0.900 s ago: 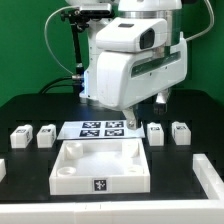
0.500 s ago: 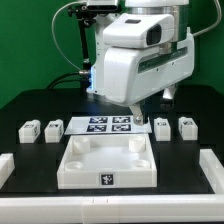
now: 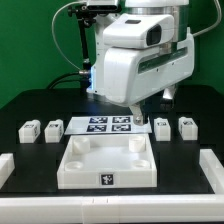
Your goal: Assemble one leg
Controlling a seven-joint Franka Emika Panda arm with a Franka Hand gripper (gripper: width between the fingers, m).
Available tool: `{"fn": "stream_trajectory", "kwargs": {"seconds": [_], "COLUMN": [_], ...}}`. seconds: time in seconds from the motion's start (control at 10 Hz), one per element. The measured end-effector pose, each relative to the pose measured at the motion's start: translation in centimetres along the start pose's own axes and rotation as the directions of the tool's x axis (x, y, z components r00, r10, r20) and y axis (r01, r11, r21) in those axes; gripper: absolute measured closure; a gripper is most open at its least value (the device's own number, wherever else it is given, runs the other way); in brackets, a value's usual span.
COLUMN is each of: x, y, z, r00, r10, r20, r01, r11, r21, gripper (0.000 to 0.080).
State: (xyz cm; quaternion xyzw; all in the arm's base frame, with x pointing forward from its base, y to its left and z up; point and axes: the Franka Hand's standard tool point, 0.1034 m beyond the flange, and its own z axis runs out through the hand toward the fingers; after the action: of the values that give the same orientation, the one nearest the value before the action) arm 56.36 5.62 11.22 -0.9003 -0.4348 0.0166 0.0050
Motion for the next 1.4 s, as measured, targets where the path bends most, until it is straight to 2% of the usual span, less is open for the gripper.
{"fn": "stream_trajectory", "kwargs": {"seconds": [0.2,0.3,0.4,0.5,0.6,0.7,0.8,0.9,1.1,1.3,1.4], "x": [-0.1,-0.9,-4.0,-7.7,-10.1,-12.1,-13.5,-13.9,-14.1,-14.0,-14.0], "y": [0.0,-0.8,-2.2,-3.2,-3.6,-4.0,-4.4,-4.3,-4.8,-4.6,-4.6], "z": [0.1,0.7,2.2,3.6,4.9,6.5,7.8,8.8,10.3,10.3,10.3], "r00": [0.999,0.997,0.976,0.923,0.869,0.797,0.762,0.743,0.773,0.786,0.787], "r10": [-0.038,-0.071,-0.218,-0.385,-0.495,-0.604,-0.647,-0.669,-0.634,-0.617,-0.617], "r20": [0.0,-0.015,-0.013,0.001,-0.001,-0.012,-0.021,-0.028,-0.034,-0.033,-0.033], "r01": [0.038,0.07,0.218,0.385,0.495,0.604,0.647,0.669,0.635,0.618,0.618], "r11": [0.999,0.997,0.976,0.923,0.868,0.797,0.761,0.742,0.771,0.785,0.785], "r21": [0.0,-0.016,-0.021,0.006,0.024,0.021,0.033,0.029,0.051,0.052,0.052], "gripper": [0.015,0.015,0.015,0.015,0.015,0.015,0.015,0.015,0.015,0.015,0.0238]}}
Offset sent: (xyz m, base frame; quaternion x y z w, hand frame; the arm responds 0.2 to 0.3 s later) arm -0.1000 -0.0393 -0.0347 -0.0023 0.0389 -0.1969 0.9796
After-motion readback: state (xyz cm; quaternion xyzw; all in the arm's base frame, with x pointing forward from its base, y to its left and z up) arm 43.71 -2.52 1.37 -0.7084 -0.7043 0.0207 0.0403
